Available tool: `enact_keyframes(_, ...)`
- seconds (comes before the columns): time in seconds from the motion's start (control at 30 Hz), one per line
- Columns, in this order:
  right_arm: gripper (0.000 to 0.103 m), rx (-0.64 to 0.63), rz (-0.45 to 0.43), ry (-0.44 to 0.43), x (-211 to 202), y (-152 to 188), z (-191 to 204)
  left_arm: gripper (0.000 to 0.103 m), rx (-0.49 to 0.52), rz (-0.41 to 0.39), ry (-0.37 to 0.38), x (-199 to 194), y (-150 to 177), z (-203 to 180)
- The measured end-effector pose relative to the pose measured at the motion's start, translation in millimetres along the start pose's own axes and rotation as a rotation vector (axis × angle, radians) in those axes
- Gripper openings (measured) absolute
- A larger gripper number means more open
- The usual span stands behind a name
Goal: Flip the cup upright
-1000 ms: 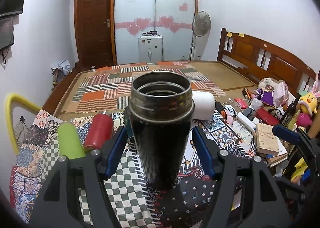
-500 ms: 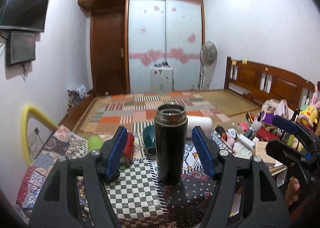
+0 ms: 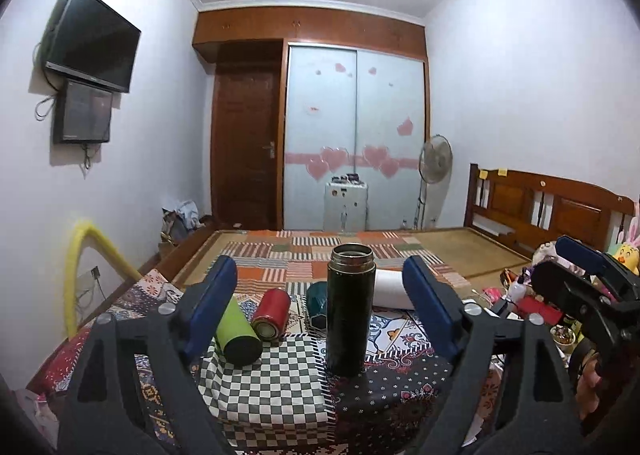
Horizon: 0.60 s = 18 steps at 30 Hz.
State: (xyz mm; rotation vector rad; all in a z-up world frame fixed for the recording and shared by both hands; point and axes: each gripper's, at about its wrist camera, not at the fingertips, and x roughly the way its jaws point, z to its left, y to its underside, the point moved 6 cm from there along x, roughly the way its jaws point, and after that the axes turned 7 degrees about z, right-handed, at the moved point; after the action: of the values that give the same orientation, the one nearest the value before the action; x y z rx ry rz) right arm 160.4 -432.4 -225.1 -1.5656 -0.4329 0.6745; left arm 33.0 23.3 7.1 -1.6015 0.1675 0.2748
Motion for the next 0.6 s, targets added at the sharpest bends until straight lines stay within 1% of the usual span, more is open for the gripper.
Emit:
enact_keyframes(0.1,0.103,-0.002,-0.009,0.011,-2.5,-0.1,1.5,0.095,-0.002,-0.016,-0.012,-8.0,3.5,-0.6)
enact_keyframes(0.23,0.103,0.011,-0.010,0.022,-2.6,3.3,1.4,0.099,0.000,-0.030,-0.023,-16.8,6.8,-2.4)
enact_keyframes(0.6,0.103,0.019,-0.010,0.029,-9.3,7.5,1.2,0.103,0.001,-0.039,-0.035,-23.6,8.9,-1.0)
